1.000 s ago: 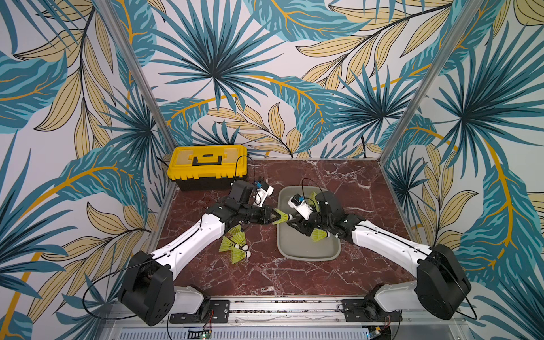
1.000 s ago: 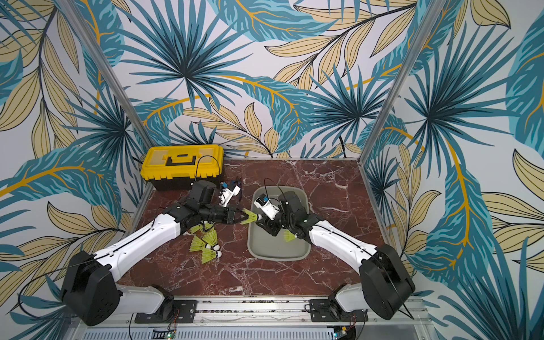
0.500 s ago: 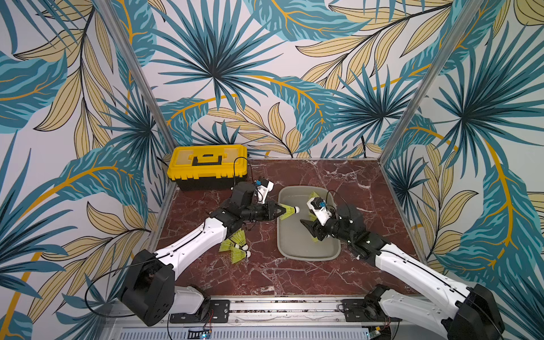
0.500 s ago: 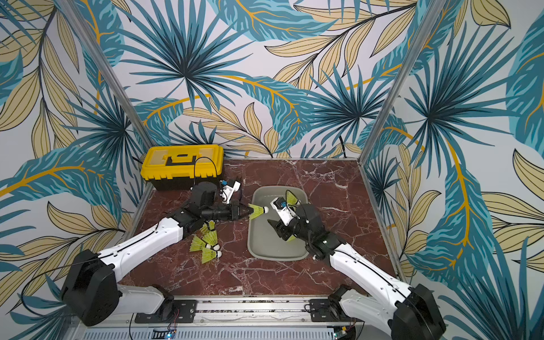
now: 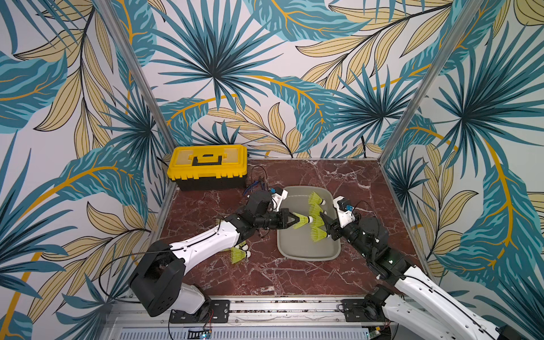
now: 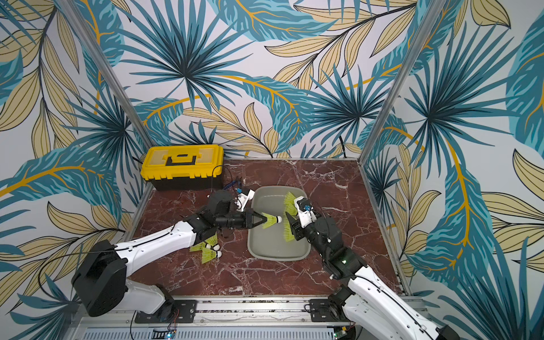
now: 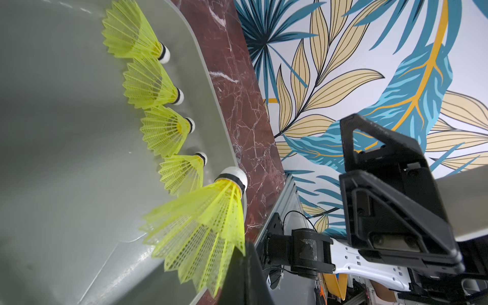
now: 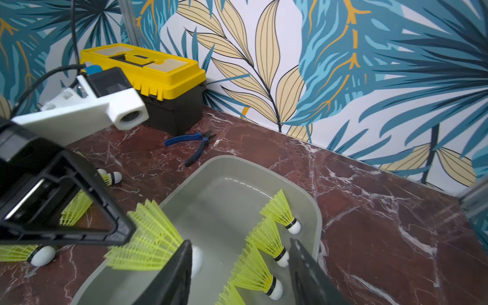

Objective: Put the shuttlecocks into the storage box
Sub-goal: Place the shuttlecock in the storage box.

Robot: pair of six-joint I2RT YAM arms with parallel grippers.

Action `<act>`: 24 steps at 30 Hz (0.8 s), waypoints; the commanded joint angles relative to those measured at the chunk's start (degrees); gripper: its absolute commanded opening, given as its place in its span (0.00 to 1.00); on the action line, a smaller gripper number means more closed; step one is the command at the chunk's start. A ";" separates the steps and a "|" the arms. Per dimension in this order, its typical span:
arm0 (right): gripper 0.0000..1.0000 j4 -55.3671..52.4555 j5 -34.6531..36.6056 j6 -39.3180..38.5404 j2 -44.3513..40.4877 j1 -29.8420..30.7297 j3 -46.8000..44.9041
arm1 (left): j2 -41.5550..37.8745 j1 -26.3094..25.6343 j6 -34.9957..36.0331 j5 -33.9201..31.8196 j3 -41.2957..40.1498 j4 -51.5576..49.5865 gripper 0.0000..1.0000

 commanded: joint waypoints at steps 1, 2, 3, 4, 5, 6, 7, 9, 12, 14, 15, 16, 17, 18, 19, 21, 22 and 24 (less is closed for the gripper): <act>0.59 -1.63 5.83 0.99 -0.70 0.27 -1.56 | 1.17 -2.45 -1.85 -1.58 -0.64 3.52 0.00; 0.59 -1.77 6.42 0.96 -0.78 0.32 -1.56 | 1.53 -3.13 -2.26 -1.66 -0.53 3.78 0.00; 0.59 -1.92 6.72 0.91 -0.89 0.24 -1.60 | 1.91 -3.85 -2.62 -1.79 -0.51 4.18 0.00; 0.59 -2.07 6.90 0.90 -1.00 0.27 -1.56 | 2.37 -4.48 -2.97 -1.92 -0.50 4.46 0.00; 0.59 -2.17 6.97 0.99 -1.05 0.25 -1.64 | 2.72 -5.09 -3.24 -2.02 -0.33 4.71 0.00; 0.59 -2.21 6.97 0.98 -1.15 0.29 -1.64 | 3.10 -5.71 -3.56 -2.30 -0.24 4.86 0.00; 0.59 -2.27 7.00 0.98 -1.22 0.24 -1.73 | 3.51 -6.32 -3.76 -2.31 -0.08 5.10 0.00; 0.59 -2.47 7.08 1.00 -1.37 0.23 -1.79 | 4.26 -7.40 -4.13 -2.58 0.24 5.33 0.00; 0.59 -2.75 7.22 1.18 -1.57 0.30 -1.97 | 5.34 -8.59 -4.86 -2.87 0.50 6.00 0.00; 0.59 -2.73 7.18 1.17 -1.74 0.26 -2.08 | 6.09 -9.36 -5.35 -3.17 0.58 6.54 0.00; 0.59 -2.82 7.17 1.34 -1.87 0.24 -2.17 | 6.45 -9.69 -5.61 -3.12 0.72 6.85 0.00; 0.59 -2.91 7.17 1.44 -1.91 0.23 -2.17 | 6.88 -9.98 -5.78 -3.10 0.88 6.99 0.00; 0.59 -2.92 7.11 1.44 -1.97 0.28 -2.26 | 7.27 -10.16 -5.89 -3.10 0.99 7.13 0.00; 0.59 -2.91 7.08 1.43 -2.12 0.25 -2.26 | 7.71 -10.35 -5.98 -3.17 1.16 7.15 0.00; 0.59 -2.91 7.08 1.52 -2.15 0.23 -2.35 | 8.13 -10.45 -6.06 -3.11 1.33 7.26 0.00; 0.59 -2.98 6.91 1.52 -2.27 0.24 -2.43 | 8.88 -10.54 -6.11 -3.24 1.52 7.59 0.00; 0.59 -2.91 6.82 1.53 -2.28 0.29 -2.44 | 9.17 -10.54 -6.13 -3.21 1.67 7.70 0.00; 0.59 -2.99 6.73 1.52 -2.29 0.24 -2.52 | 10.22 -10.63 -6.16 -3.12 2.01 7.79 0.00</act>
